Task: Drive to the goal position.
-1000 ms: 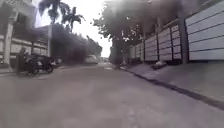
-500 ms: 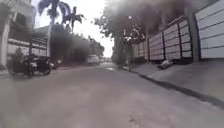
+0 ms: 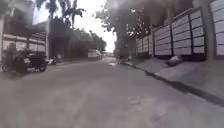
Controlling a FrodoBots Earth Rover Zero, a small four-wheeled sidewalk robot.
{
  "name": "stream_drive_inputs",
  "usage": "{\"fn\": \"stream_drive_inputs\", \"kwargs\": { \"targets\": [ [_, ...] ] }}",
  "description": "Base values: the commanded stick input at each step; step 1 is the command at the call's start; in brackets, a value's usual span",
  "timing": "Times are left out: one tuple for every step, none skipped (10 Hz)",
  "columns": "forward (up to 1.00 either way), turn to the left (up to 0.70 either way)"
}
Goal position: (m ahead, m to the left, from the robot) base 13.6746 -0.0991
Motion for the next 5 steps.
{"fn": "stream_drive_inputs", "kwargs": {
  "targets": [
    [1.0, 0.0],
    [1.0, 0.0],
    [1.0, -0.31],
    [1.0, -0.4],
    [1.0, -0.4]
  ]
}}
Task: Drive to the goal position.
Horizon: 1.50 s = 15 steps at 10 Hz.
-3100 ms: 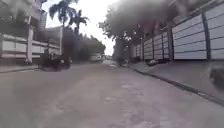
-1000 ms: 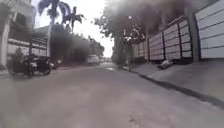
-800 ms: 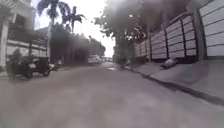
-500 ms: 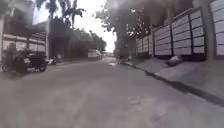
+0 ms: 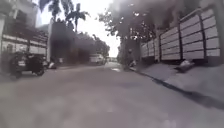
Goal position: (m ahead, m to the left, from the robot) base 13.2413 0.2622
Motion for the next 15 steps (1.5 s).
{"fn": "stream_drive_inputs", "kwargs": {
  "targets": [
    [1.0, -0.4],
    [1.0, -0.4],
    [1.0, -0.16],
    [1.0, 0.0],
    [1.0, 0.0],
    [1.0, 0.0],
    [1.0, 0.0],
    [1.0, 0.0],
    [1.0, 0.0],
    [1.0, 0.0],
    [1.0, 0.0],
    [1.0, 0.0],
    [1.0, 0.0],
    [1.0, 0.0],
    [1.0, 0.0]
  ]
}}
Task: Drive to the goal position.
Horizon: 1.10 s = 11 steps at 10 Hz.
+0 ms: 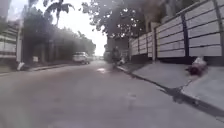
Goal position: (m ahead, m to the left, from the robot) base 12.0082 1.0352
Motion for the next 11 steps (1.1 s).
{"fn": "stream_drive_inputs", "kwargs": {
  "targets": [
    [1.0, 0.0],
    [1.0, 0.0],
    [1.0, 0.0],
    [1.0, 0.0],
    [1.0, 0.0],
    [1.0, 0.0],
    [1.0, 0.0],
    [1.0, 0.0],
    [1.0, 0.0],
    [1.0, 0.0],
    [1.0, 0.0]
  ]
}}
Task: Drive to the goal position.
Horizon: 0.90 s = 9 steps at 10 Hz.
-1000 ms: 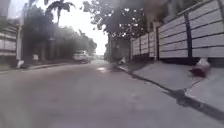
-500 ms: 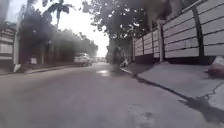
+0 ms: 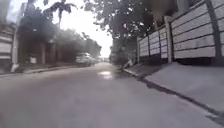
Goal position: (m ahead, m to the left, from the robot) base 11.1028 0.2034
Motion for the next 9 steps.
{"fn": "stream_drive_inputs", "kwargs": {
  "targets": [
    [1.0, 0.0],
    [1.0, 0.0],
    [1.0, 0.0],
    [1.0, -0.03],
    [1.0, -0.09],
    [1.0, -0.25],
    [1.0, -0.33],
    [1.0, -0.33],
    [1.0, -0.33]
  ]
}}
